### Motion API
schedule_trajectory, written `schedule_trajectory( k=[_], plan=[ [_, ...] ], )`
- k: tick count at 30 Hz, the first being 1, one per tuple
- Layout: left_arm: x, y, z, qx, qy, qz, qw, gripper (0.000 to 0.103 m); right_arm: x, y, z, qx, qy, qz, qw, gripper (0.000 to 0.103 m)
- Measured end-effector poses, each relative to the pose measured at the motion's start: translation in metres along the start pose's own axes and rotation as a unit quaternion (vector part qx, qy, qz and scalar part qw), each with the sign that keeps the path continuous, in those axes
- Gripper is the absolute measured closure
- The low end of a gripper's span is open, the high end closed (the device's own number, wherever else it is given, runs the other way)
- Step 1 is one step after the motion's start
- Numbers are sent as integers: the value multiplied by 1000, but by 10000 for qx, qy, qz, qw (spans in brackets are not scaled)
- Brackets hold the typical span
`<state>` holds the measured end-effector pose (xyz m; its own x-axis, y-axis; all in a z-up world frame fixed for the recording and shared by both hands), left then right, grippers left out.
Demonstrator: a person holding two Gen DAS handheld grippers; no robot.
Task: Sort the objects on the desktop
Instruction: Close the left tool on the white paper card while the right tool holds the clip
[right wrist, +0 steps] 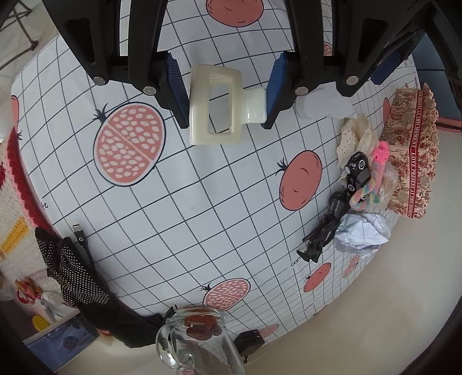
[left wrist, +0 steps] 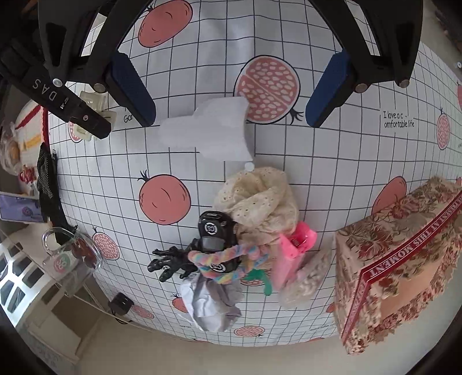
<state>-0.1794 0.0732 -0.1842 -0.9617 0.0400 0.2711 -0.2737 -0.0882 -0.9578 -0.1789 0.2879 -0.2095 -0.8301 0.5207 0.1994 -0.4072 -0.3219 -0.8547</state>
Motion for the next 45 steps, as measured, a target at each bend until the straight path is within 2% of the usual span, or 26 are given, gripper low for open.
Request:
schedule_trajectory(
  k=[4,9,19,28,33,45],
  plan=[
    [2,4,-11,139,95,-5,9999,1,-8,-3,0,8,62,-94,9999,50],
    [1,12,-11,117,-131,99,9998,1,-6,4,-3,49,223,-16,9997,50],
    [-4,23,-14,364,-168,221,9990,1,-8,3,-2,22,150,-7,9999,50],
    [-8,28,-19,401,-171,250,9987,1,-6,3,-2,-12,128,-15,9999,50],
    [-11,34,-22,422,-155,333,9984,8,-6,5,-1,-31,130,2,9999,50],
    [-16,39,-21,576,-156,323,9977,8,-7,7,-2,-25,181,41,9998,50]
  ],
)
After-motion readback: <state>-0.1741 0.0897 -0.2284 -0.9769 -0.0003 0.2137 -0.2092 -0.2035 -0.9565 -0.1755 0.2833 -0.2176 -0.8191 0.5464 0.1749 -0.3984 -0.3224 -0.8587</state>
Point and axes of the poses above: each gripper's, at about its wrist camera, not at the fingertips, and y roughly the way its jaws point, z to its left, x to its top, the point moved 4 cm from there along y, roughly the way its jaws point, and after that the axes turned 12 degrees about x, right-handed, at the moved point
